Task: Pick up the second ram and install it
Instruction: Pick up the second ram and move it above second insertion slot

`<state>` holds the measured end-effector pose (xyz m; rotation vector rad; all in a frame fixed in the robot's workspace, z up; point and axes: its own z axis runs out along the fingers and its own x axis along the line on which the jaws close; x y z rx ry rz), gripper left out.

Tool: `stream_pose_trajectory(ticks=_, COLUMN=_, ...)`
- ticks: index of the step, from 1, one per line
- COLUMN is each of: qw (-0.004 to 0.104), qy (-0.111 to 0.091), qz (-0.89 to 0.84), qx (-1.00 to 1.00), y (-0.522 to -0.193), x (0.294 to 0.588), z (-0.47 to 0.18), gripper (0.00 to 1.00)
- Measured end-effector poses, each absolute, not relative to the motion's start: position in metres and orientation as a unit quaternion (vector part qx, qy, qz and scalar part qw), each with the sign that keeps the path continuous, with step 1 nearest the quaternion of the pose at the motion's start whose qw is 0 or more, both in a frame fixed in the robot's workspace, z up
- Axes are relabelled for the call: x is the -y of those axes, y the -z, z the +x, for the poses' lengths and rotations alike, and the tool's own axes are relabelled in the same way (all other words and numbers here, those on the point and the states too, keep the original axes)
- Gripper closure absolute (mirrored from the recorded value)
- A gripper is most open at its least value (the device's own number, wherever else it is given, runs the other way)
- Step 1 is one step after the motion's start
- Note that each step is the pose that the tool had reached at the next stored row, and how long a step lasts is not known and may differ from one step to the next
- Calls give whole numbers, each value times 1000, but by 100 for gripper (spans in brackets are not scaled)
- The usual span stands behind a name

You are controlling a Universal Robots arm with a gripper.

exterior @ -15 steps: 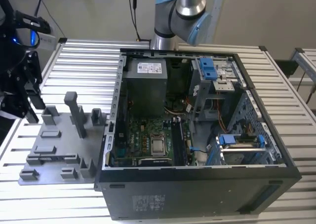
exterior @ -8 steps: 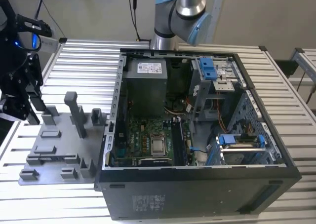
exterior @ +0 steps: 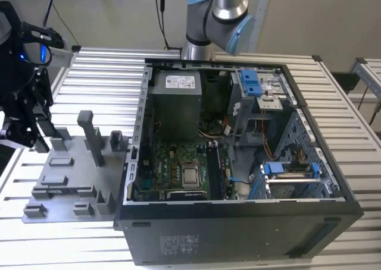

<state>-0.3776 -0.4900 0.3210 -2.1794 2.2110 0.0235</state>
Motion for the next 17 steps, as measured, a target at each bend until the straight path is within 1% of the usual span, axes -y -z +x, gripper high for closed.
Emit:
stream_pose_trajectory(ticks=4, qw=18, qy=-8, qz=-705, qx=-709, y=-316, x=490, z=-378, gripper=60)
stream_pose_trajectory(ticks=17, qw=9, qy=-17, qz=-711, qx=-702, y=-300, x=490, z=-378, gripper=60)
